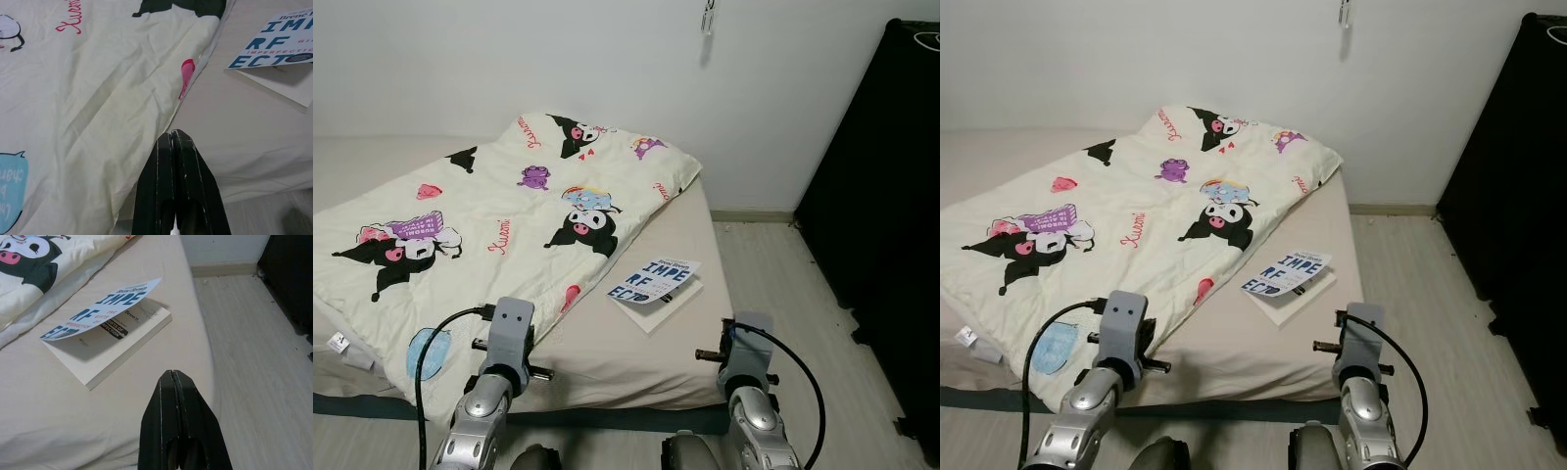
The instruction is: Clean up the room
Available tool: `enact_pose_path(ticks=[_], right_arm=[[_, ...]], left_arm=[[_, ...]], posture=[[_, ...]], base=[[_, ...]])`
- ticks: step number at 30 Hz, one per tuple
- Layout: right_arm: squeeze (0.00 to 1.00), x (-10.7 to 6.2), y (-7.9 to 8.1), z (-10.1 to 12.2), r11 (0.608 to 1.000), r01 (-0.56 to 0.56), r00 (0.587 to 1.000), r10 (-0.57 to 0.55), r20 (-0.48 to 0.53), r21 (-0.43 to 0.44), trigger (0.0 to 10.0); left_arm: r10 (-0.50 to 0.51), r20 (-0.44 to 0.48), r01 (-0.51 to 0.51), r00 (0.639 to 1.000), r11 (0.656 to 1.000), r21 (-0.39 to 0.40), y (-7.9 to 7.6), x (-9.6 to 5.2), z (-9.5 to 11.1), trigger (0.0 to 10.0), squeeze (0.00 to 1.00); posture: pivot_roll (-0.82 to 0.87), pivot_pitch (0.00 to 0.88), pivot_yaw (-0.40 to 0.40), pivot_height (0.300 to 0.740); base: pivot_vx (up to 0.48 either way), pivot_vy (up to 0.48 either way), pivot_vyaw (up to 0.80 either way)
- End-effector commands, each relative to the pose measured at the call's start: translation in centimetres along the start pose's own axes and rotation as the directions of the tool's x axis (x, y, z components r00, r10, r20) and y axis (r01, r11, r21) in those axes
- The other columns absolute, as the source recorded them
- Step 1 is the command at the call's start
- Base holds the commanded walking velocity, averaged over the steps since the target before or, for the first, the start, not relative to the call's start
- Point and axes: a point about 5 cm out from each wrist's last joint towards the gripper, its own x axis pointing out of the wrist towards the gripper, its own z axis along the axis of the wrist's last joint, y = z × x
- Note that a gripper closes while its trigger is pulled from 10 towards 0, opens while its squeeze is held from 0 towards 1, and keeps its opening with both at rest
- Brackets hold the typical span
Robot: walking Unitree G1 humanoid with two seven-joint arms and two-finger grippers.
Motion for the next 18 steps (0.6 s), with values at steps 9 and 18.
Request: enact_pose_path(ticks=[9,18], right_arm=[[0.00,-0.1,-2.9,-0.3,1.000,0.026,0.999,-0.026,-0.024,-0.005,10.0],[0.00,-0.5,-3.5,-0.7,0.998,-0.006,0.999,0.003,-0.049,-0.056,10.0]], left_arm=[[-0.091,-0.040,0.095,0.995,0.991,0.097,-0.8,1.6,0.1,10.0,0.00],[-0.096,-0.078,0.098,0.992,0.995,0.029,-2.8,1.2,-0.8,10.0,0.00]], posture=[[-0.10,0.148,0.088,0.632],[-0.14,0.152,0.104,0.632]], base=[[0.000,0.000,0.00],[0.000,0.000,0.00]])
